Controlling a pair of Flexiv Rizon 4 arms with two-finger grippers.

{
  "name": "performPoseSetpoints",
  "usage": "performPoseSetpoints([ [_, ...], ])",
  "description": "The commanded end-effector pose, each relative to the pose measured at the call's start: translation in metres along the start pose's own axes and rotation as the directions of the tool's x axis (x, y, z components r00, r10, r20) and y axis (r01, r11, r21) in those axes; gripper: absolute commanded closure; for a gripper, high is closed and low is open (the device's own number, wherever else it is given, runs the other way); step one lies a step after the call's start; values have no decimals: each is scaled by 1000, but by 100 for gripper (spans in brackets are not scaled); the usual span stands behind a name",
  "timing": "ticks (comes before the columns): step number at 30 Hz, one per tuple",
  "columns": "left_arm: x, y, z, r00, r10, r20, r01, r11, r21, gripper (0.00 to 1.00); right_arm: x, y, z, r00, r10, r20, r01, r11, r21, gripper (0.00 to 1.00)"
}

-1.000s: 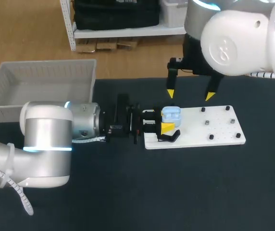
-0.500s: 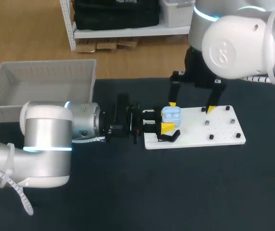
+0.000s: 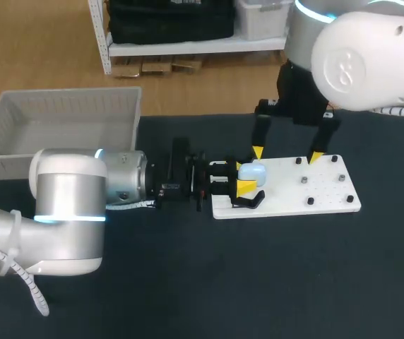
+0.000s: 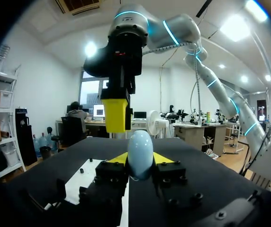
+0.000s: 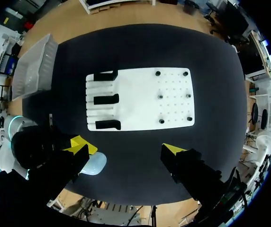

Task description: Pick up each earbud case from the left stands, insert the matching earbuds, close the lid, and place the case in the box.

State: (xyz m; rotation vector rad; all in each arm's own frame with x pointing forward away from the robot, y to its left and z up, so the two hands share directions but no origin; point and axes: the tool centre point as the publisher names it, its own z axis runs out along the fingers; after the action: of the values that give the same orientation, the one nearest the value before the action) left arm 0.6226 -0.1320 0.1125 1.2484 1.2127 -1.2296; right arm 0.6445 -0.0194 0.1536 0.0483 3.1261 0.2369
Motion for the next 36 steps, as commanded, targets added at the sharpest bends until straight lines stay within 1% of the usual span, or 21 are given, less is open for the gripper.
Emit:
performPoseSetpoints([
  [1, 1, 0, 0, 1000, 3, 3, -3, 1000, -4, 100, 9, -10, -17, 991, 22, 134, -18, 999, -26, 0],
  [4, 1, 0, 0, 1000, 3, 3, -3, 1000, -4, 100, 10, -16, -33, 977, 22, 214, -11, 999, -52, 0],
  [5, -2, 0, -3, 1000, 7, 1, -7, 1000, -10, 100, 11, -17, -37, 974, 24, 226, -11, 998, -60, 0],
  [7, -13, 4, -18, 998, 49, -29, -51, 997, -57, 100, 14, -23, -45, 967, 35, 251, -9, 994, -106, 0],
  [8, -19, 6, -26, 997, 68, -42, -71, 994, -82, 100, 14, -23, -45, 967, 35, 251, -9, 994, -106, 0],
  [9, -26, 8, -37, 995, 81, -49, -86, 991, -104, 100, 14, -23, -45, 967, 35, 251, -9, 994, -106, 0],
  [11, -37, 13, -59, 990, 110, -92, -123, 981, -152, 100, 14, -23, -45, 967, 35, 251, -9, 994, -106, 0],
  [15, -59, 25, -111, 974, 144, -176, -186, 949, -253, 100, 14, -23, -45, 967, 35, 251, -9, 994, -106, 0],
  [19, -76, 42, -160, 950, 144, -276, -238, 908, -346, 100, 14, -23, -45, 967, 35, 251, -9, 994, -106, 0],
  [21, -80, 50, -177, 950, 133, -282, -238, 894, -381, 100, 14, -23, -45, 967, 35, 251, -9, 994, -106, 0],
  [22, -82, 58, -191, 956, 111, -272, -222, 880, -420, 100, 14, -23, -45, 967, 35, 251, -9, 994, -106, 0],
  [23, -84, 64, -200, 957, 97, -275, -215, 870, -443, 100, 14, -23, -45, 967, 35, 251, -9, 994, -106, 0],
  [25, -83, 79, -216, 953, 64, -298, -208, 852, -481, 100, 14, -23, -45, 967, 35, 251, -9, 994, -106, 0],
  [27, -77, 95, -232, 936, 29, -350, -218, 829, -514, 100, 14, -23, -45, 967, 35, 251, -9, 994, -106, 0],
  [28, -73, 104, -240, 940, -1, -341, -197, 816, -544, 100, 14, -23, -45, 967, 35, 251, -9, 994, -106, 0],
  [30, -62, 121, -256, 934, -55, -354, -172, 798, -577, 100, 14, -23, -45, 967, 35, 251, -9, 994, -106, 0],
  [32, -50, 137, -272, 911, -102, -399, -178, 776, -606, 100, 14, -23, -45, 967, 35, 251, -9, 994, -106, 0],
  [33, -45, 144, -280, 912, -126, -390, -163, 763, -626, 100, 14, -23, -45, 967, 35, 251, -9, 994, -106, 0],
  [35, -34, 158, -296, 896, -170, -409, -158, 740, -653, 100, 14, -23, -45, 967, 35, 251, -9, 994, -106, 0],
  [36, -30, 164, -302, 896, -187, -403, -148, 730, -668, 100, 14, -23, -45, 967, 35, 251, -9, 994, -106, 0],
])
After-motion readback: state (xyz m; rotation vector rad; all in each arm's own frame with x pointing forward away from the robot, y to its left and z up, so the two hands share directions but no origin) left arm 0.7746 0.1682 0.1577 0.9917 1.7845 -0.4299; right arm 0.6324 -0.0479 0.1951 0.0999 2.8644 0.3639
